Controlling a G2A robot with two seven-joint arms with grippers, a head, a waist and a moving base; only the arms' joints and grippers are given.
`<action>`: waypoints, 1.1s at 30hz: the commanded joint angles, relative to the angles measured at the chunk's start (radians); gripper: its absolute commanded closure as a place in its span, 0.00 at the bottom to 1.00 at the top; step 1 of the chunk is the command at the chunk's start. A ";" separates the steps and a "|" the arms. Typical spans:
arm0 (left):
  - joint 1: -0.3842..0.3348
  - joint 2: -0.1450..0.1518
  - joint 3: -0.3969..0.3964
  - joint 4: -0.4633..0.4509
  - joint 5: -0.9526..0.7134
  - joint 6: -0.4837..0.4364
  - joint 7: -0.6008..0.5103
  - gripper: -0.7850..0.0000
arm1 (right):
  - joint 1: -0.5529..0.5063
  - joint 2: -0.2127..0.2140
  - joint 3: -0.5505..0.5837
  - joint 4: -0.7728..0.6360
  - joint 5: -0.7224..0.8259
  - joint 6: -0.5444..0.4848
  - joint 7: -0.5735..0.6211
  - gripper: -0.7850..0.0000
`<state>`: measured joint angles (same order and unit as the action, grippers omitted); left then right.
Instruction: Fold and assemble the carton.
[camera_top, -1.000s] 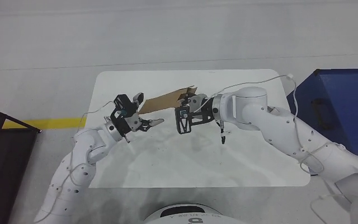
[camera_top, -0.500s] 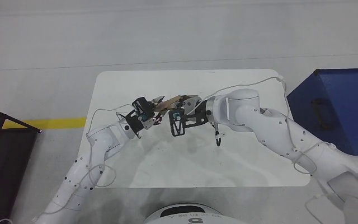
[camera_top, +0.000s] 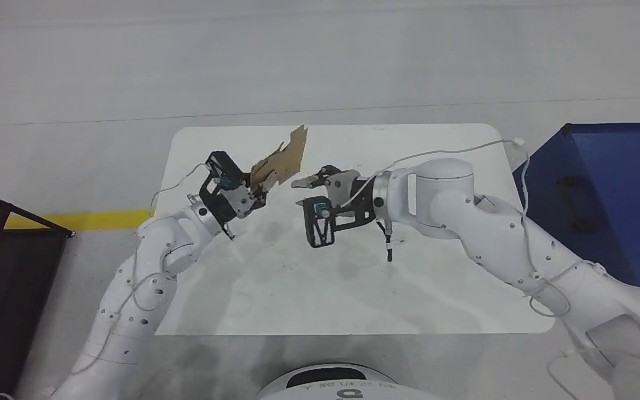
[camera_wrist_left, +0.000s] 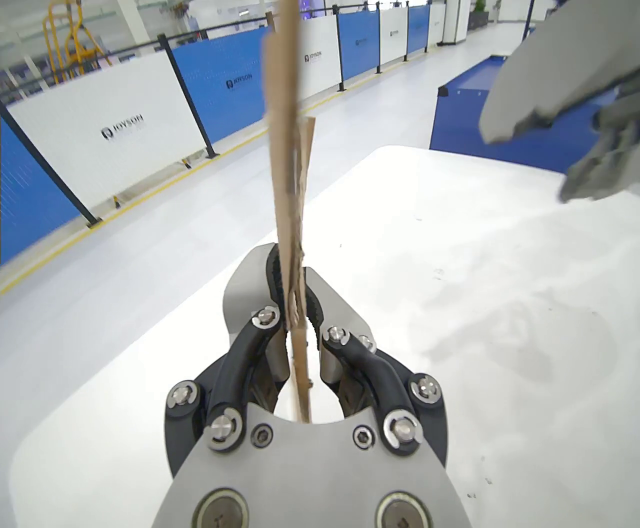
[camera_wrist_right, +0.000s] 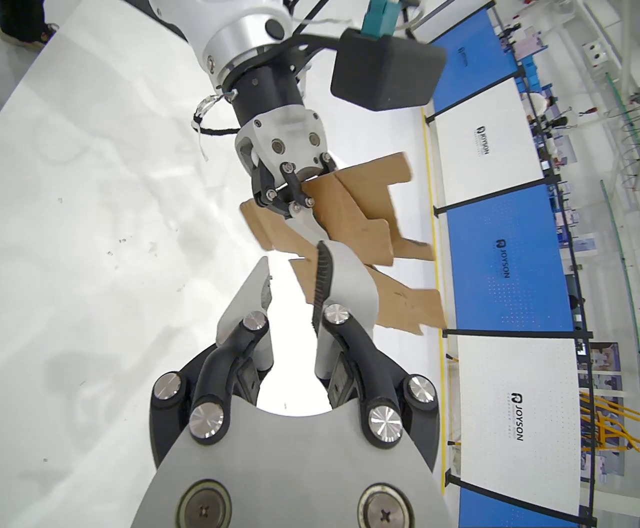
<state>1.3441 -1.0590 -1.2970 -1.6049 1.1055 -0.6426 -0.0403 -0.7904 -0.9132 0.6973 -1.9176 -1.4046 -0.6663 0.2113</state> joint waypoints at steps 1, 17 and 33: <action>-0.014 0.005 -0.019 0.013 -0.154 -0.064 -0.122 1.00 | -0.062 0.022 0.061 -0.015 -0.030 0.013 -0.054 0.00; -0.076 0.045 -0.019 -0.006 -0.858 -0.163 -0.728 1.00 | -0.220 0.034 0.164 0.159 0.368 0.043 -0.327 0.00; -0.081 0.061 -0.039 -0.014 -0.936 -0.192 -0.801 1.00 | -0.314 0.037 0.223 0.229 0.767 0.031 -0.267 0.00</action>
<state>1.2630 -0.9984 -1.3360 -1.6194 0.1701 -0.8342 -0.8417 -1.1044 -0.8763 0.9202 -1.6887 -0.6384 -0.6349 -0.0569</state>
